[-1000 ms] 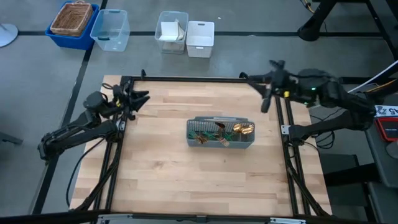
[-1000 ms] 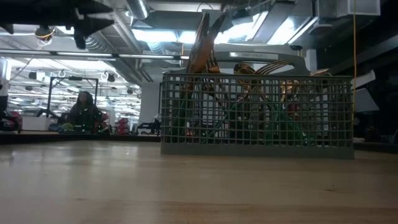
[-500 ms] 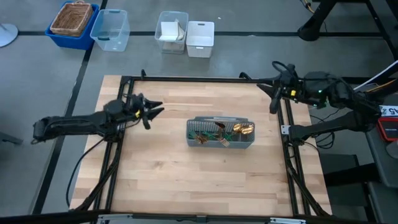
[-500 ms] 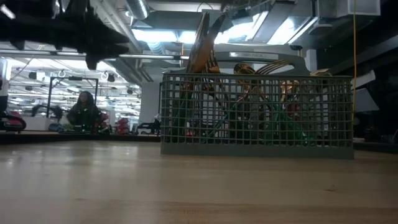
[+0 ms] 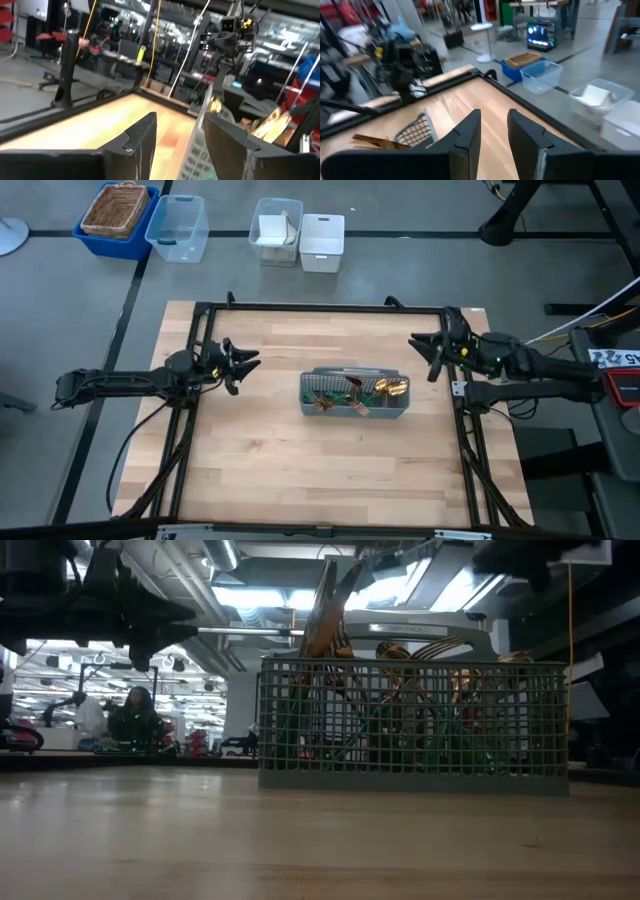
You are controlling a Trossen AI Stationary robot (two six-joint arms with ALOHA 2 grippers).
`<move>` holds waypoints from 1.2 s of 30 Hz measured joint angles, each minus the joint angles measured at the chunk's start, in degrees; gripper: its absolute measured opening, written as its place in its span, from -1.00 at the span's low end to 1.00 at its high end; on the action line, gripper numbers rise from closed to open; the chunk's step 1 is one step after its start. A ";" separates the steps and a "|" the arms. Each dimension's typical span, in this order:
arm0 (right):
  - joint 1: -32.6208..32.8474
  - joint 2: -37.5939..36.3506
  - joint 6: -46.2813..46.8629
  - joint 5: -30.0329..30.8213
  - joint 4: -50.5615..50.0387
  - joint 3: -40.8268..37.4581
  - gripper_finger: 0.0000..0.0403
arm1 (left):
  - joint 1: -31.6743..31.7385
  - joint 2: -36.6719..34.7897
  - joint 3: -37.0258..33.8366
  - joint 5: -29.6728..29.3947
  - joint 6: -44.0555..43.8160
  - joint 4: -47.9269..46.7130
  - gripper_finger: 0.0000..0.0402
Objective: Sort silverware
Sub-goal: Adjust the gray utensil holder on the table
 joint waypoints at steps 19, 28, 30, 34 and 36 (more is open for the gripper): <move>0.00 -26.12 8.75 -0.38 7.26 -24.96 -0.52 | 0.07 -0.35 0.00 -3.37 -5.19 -14.96 -0.23; 0.00 -28.37 11.20 -0.39 7.10 -30.04 -0.52 | 0.07 -0.35 0.00 -3.39 -10.40 -15.22 -0.23; 0.00 -28.37 11.83 -0.40 6.95 -31.30 -0.52 | 0.07 -0.35 0.00 -3.39 -10.25 -15.21 -0.23; 0.00 -28.37 13.15 -0.38 6.77 -33.92 -0.52 | 0.07 -0.35 0.00 -3.38 -10.56 -15.22 -0.23; 0.00 -28.37 14.51 -0.38 6.78 -35.20 -0.52 | 0.07 -0.35 0.00 -3.39 -10.51 -15.20 -0.23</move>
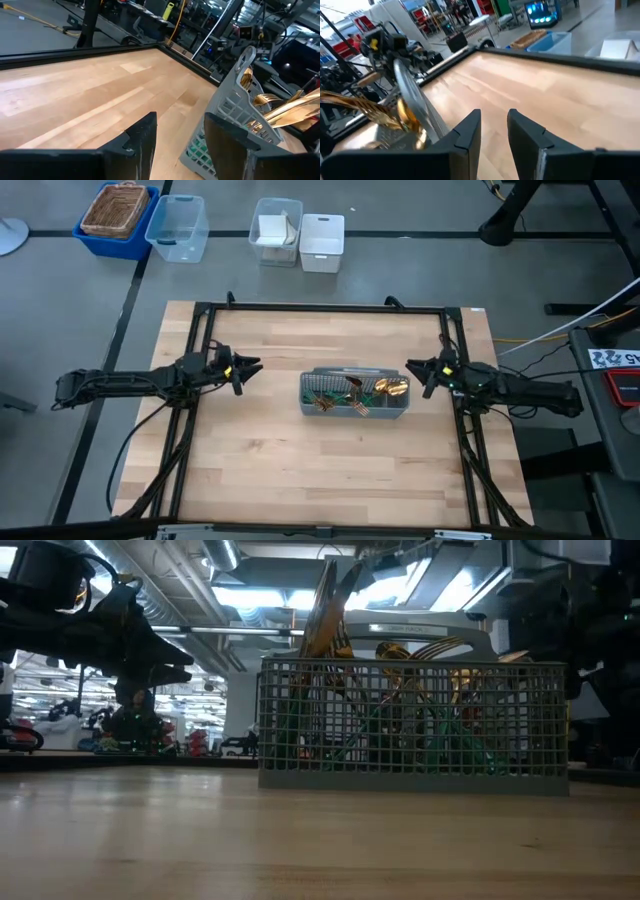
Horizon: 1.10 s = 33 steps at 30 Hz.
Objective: Sort silverware
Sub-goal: Adjust the gray utensil holder on the table
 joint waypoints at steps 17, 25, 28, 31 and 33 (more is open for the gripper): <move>0.00 0.92 -3.43 -0.05 0.00 -2.20 -0.52 | -0.11 -18.23 0.02 0.38 0.46 -12.84 -0.23; 0.00 0.94 -14.57 2.15 -0.23 -2.27 -0.52 | -0.15 -23.04 0.02 0.44 0.42 -11.87 -0.23; 0.00 0.92 -16.42 2.88 -0.18 -2.31 -0.52 | -0.17 -23.02 0.02 0.47 0.42 -12.90 -0.23; 0.00 0.92 -16.51 2.67 -0.11 -2.34 -0.52 | -0.34 -23.02 0.02 0.44 0.26 -12.88 -0.23; 0.00 0.92 -16.50 0.91 -0.11 -2.36 -0.52 | -0.37 -23.02 0.02 0.46 0.24 -12.90 -0.23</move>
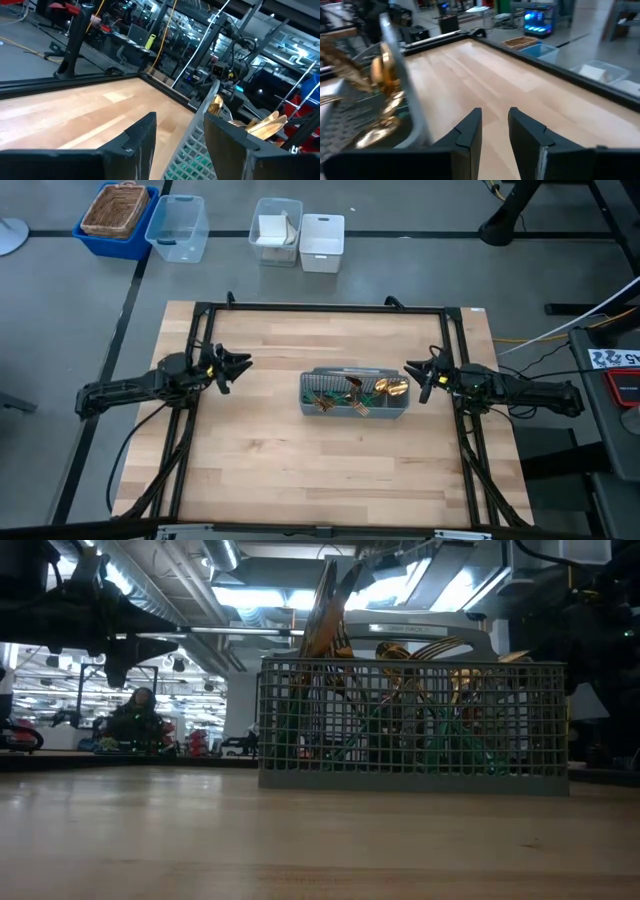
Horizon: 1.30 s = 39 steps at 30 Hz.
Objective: Sort silverware
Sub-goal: Adjust the gray utensil holder on the table, then return to Home Position
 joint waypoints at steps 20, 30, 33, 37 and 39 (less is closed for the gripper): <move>-0.02 -0.02 -14.20 -17.50 3.08 -0.28 -0.52 | 0.00 0.00 0.00 -0.02 0.00 -0.01 -0.23; 0.00 0.00 -21.53 -31.33 3.61 -0.26 -0.52 | 0.00 0.00 0.00 0.00 0.00 -0.02 -0.23; 0.00 0.02 -23.35 -32.44 6.23 -0.26 -0.52 | 0.00 0.00 0.00 0.00 0.00 -0.02 -0.23; 0.00 -0.01 -24.20 -32.25 11.16 -0.15 -0.52 | 0.00 0.00 0.00 0.00 -0.01 -0.03 -0.23; 0.00 0.00 -25.19 -32.00 13.06 -0.15 -0.52 | 0.00 0.00 0.00 0.00 0.00 -0.04 -0.23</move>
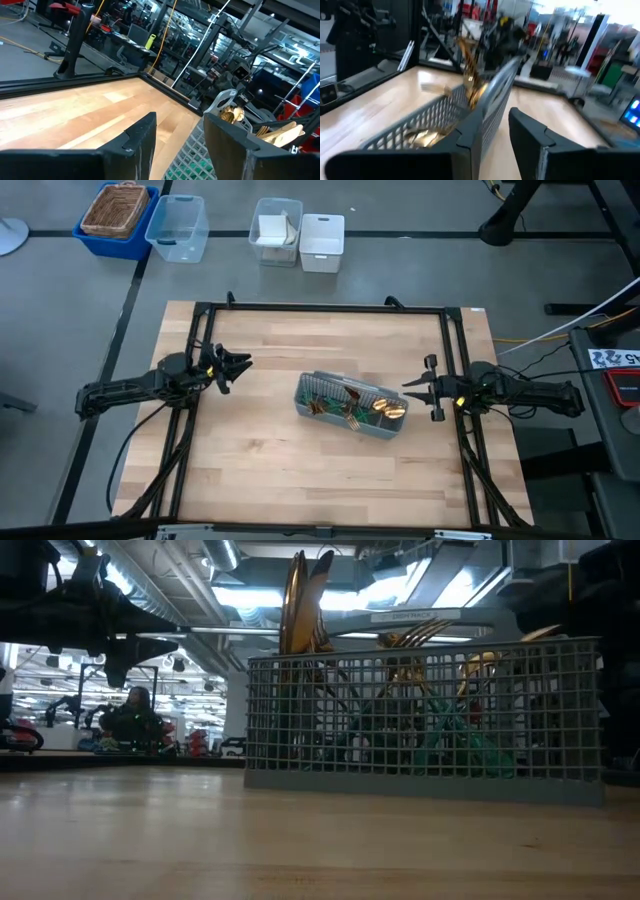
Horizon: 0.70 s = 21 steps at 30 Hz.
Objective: Sort silverware
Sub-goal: Return to Home Position
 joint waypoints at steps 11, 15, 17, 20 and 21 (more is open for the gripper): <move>0.00 -0.05 -2.77 0.14 2.99 -4.09 -0.52 | 0.00 -0.02 0.00 0.00 -0.02 0.00 -0.23; 0.00 0.33 -1.84 0.82 3.53 -4.37 -0.52 | 0.02 -0.02 0.00 0.00 -0.02 -0.03 -0.23; 0.00 0.23 -2.26 1.62 3.69 -4.39 -0.52 | 0.01 -0.02 0.00 -0.01 -0.02 -0.03 -0.23; 0.00 0.49 -2.53 4.93 2.46 -4.40 -0.52 | 0.00 -0.02 0.00 0.00 -0.02 -0.03 -0.23; 0.00 0.85 -2.09 6.82 2.17 -4.42 -0.52 | 0.02 -0.02 0.00 0.00 -0.02 -0.01 -0.23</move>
